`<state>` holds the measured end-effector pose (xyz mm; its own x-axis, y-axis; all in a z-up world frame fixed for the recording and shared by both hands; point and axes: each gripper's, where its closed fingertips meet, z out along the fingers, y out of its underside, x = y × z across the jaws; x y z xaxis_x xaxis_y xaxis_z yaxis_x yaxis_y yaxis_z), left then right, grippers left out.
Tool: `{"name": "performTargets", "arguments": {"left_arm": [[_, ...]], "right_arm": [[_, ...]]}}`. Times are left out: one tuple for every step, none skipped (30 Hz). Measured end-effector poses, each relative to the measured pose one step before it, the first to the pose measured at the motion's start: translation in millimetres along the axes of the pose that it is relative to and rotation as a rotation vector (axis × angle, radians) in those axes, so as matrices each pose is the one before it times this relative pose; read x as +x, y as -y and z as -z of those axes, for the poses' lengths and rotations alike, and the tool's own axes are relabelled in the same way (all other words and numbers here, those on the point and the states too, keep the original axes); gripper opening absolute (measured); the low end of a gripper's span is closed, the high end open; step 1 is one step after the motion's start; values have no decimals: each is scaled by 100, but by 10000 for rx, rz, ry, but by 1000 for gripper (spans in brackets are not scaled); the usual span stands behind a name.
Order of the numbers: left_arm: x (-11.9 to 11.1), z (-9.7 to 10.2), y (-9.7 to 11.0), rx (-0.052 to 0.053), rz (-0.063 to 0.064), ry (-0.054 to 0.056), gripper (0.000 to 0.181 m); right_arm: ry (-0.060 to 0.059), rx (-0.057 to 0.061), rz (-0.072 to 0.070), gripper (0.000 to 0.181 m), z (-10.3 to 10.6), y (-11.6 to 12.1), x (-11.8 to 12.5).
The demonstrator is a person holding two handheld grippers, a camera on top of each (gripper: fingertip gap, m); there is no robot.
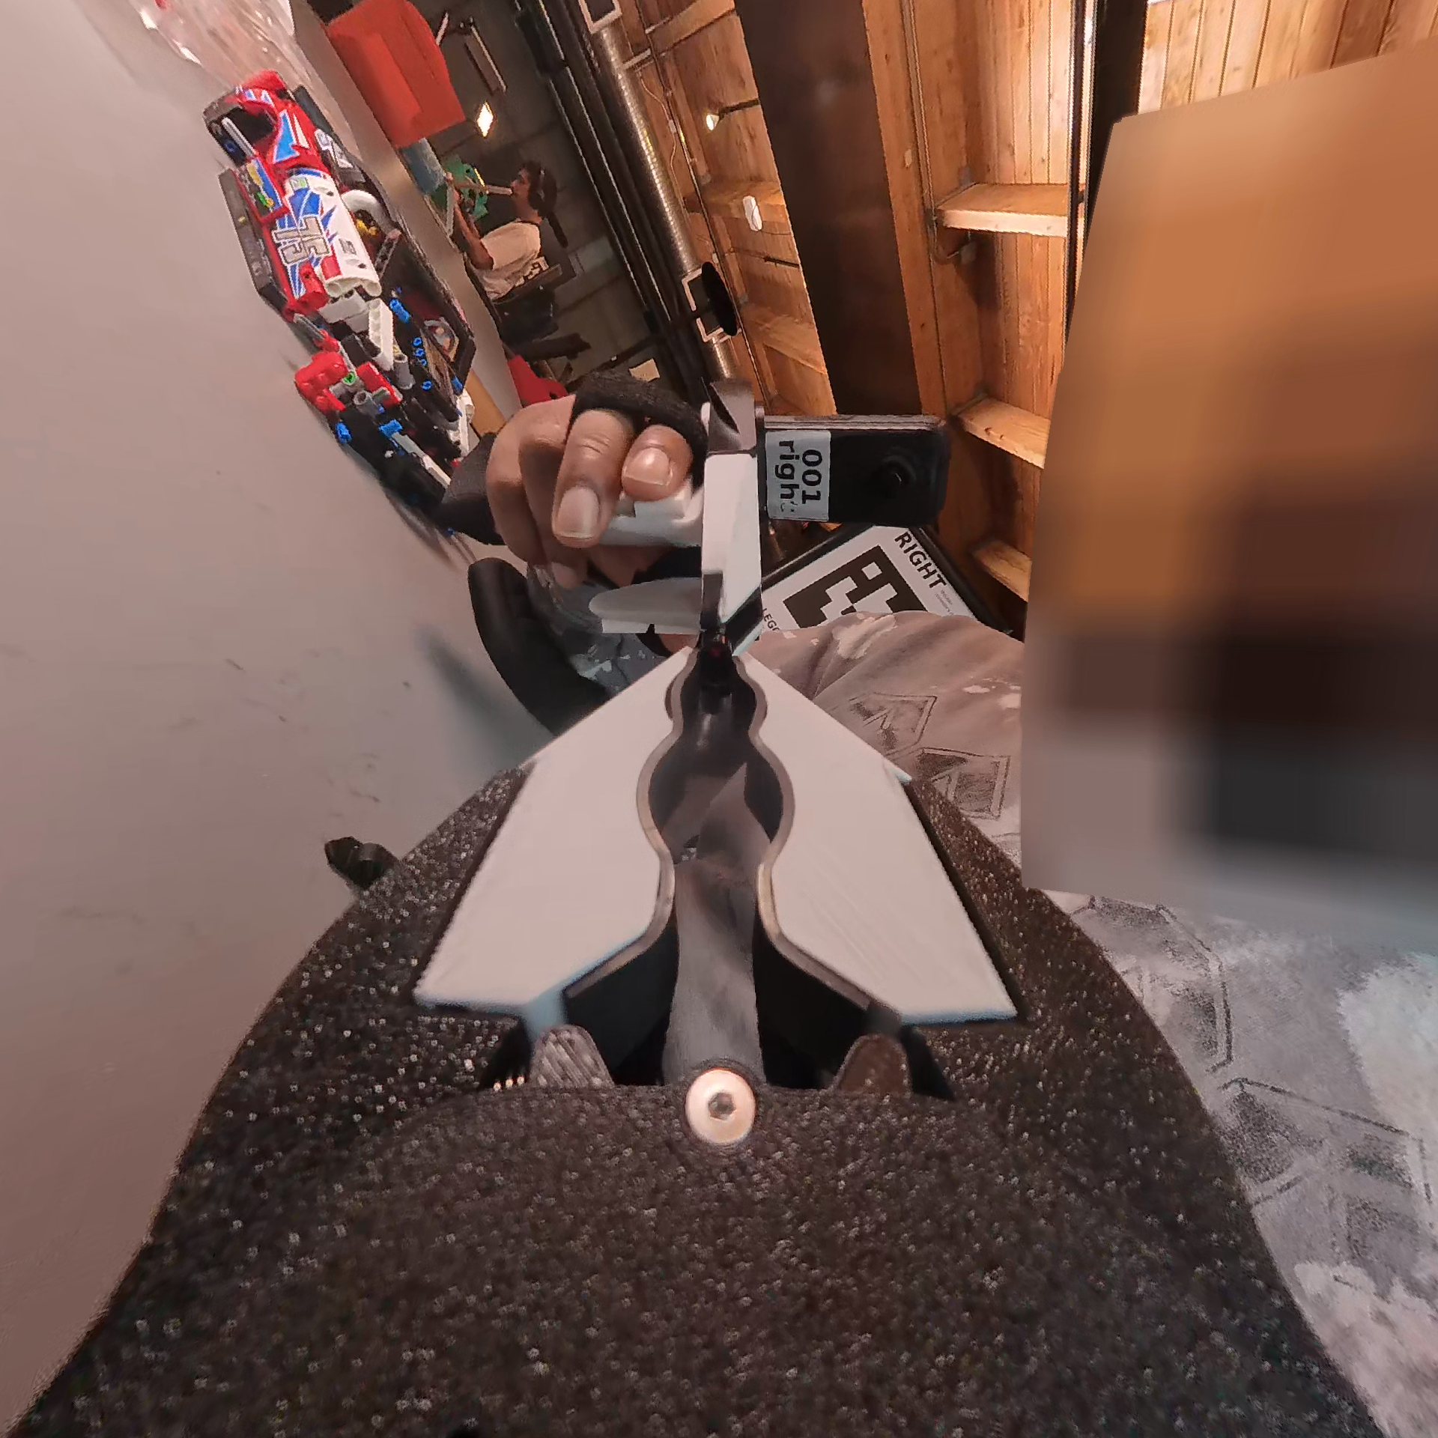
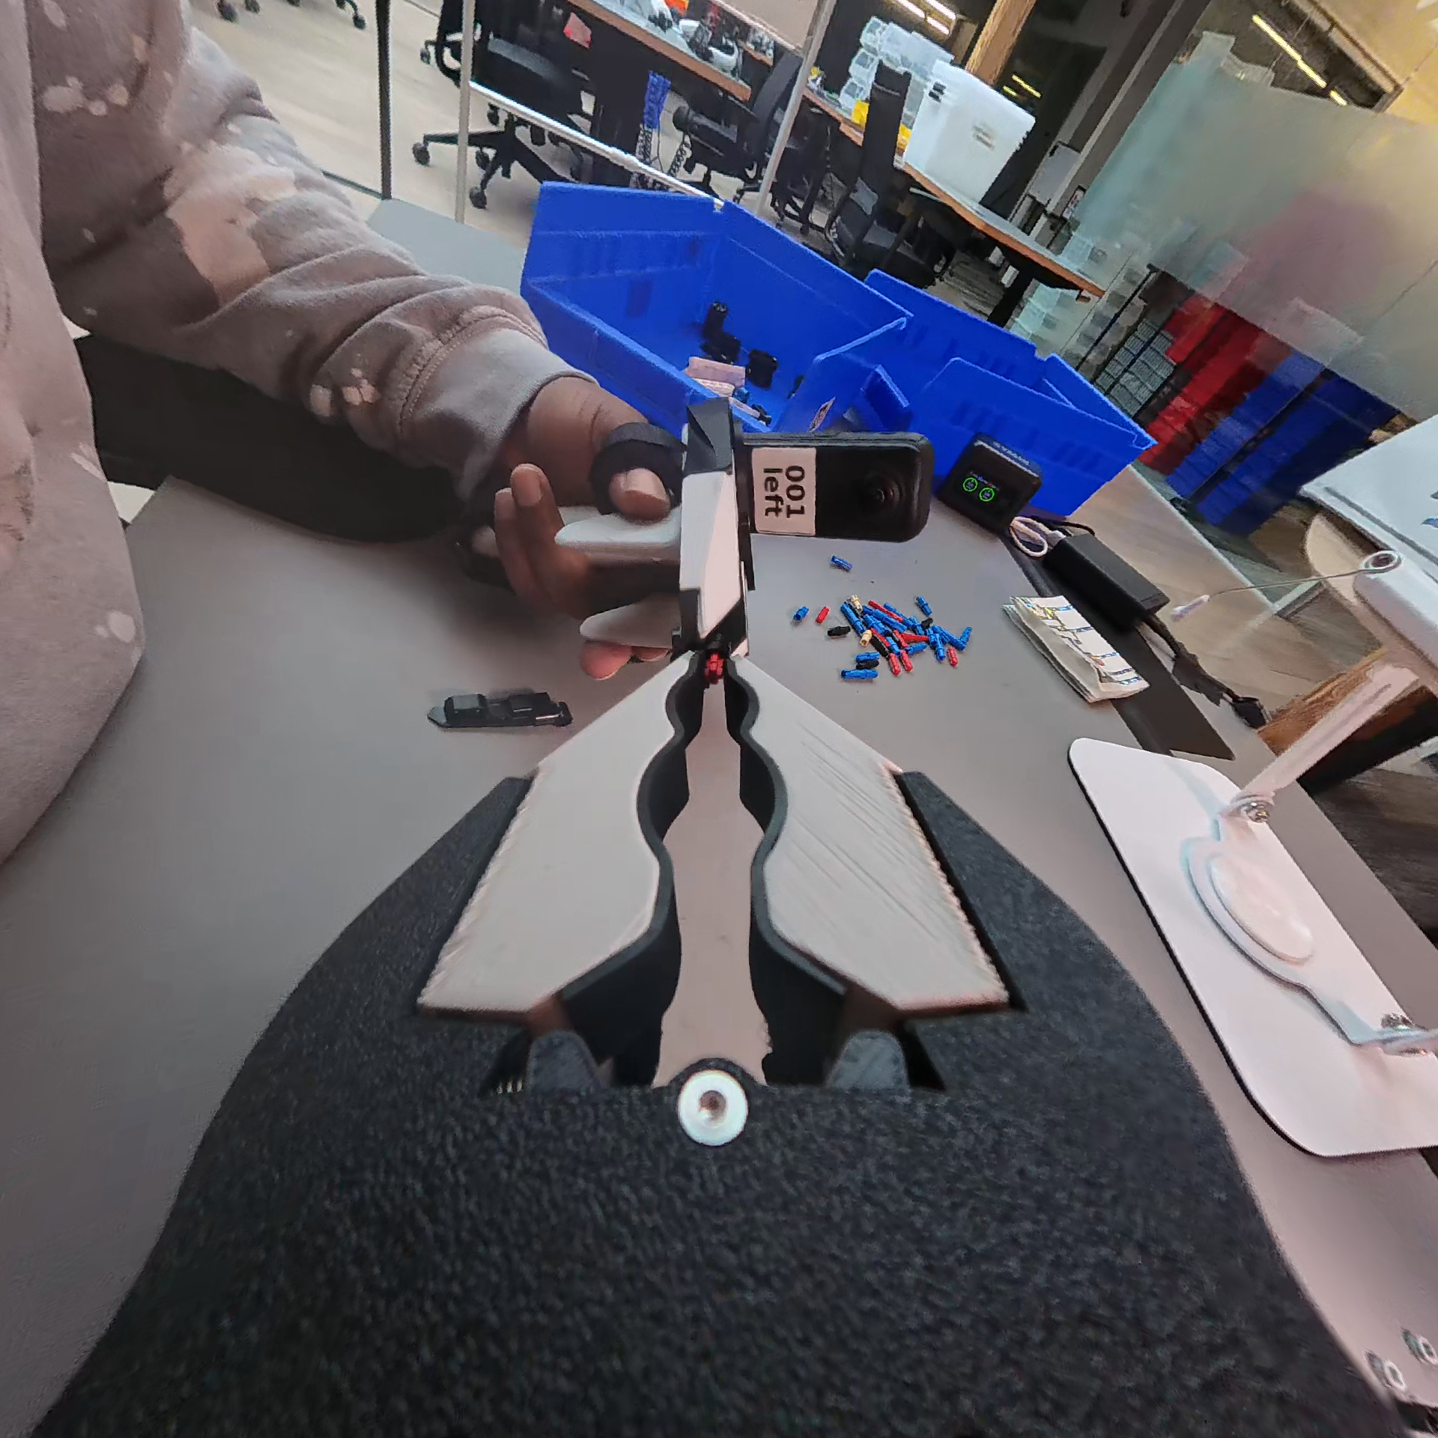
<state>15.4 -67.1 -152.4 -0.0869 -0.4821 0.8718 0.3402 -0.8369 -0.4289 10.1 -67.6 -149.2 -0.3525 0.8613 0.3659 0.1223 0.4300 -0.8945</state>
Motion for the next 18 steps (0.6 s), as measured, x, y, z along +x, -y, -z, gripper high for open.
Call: {"name": "performTargets", "arguments": {"left_arm": [[-27, -46, -78, -18, 55, -12, 4], [-20, -29, 44, 49, 55, -6, 4], [-20, -11, -2, 16, 28, 12, 4], [-25, 11, -49, -18, 1, 18, 4], [-10, -7, -43, -5, -19, 16, 4], [-18, -86, -44, -10, -64, 39, 3], [70, -210, -143, -60, -68, -30, 7], [178, -221, -164, -78, 16, -128, 8], [114, -8, 90, 67, -23, -52, 7], [-64, 60, 41, -21, -190, 150, 7], [70, 53, 75, -10, -142, 37, 4], [240, 36, 85, 14, 50, -172, 6], [135, 33, 80, 58, 115, -165, 6], [71, 15, 60, 46, 79, -91, 4], [68, -10, -24, -35, -52, 8, 4], [99, -32, -76, -90, -148, 57, 4], [99, -43, -8, -54, -89, 43, 4], [13, 0, -3, -36, -9, 47, 4]], "right_arm": [[78, -22, 26, 3, 48, -41, -117], [-35, -15, 36, 3, 26, -6, 53], [-28, -8, 73, 3, 9, -15, 17], [29, -31, 35, 3, -15, -37, -59], [2, -6, 68, 3, -19, 4, -47], [20, -41, 66, 3, -37, -30, -76], [129, -56, 40, 3, -169, -47, -281], [91, 48, 62, 3, -221, 93, -340], [-98, 109, 101, 3, -99, 170, -39], [-82, -42, 74, 3, -34, -74, 120], [-15, 10, 7, 2, -26, 2, 62], [-70, 167, -42, 2, 0, 276, 103], [-10, 42, -37, 2, -4, 170, 55], [-44, -7, 29, 2, -7, 58, 89], [-9, 54, -46, 2, 28, 65, 13], [75, 84, -154, 2, 47, 107, -75], [48, 69, -144, 2, 61, 133, -8], [-13, -9, -33, 2, 39, 50, 38]]}}
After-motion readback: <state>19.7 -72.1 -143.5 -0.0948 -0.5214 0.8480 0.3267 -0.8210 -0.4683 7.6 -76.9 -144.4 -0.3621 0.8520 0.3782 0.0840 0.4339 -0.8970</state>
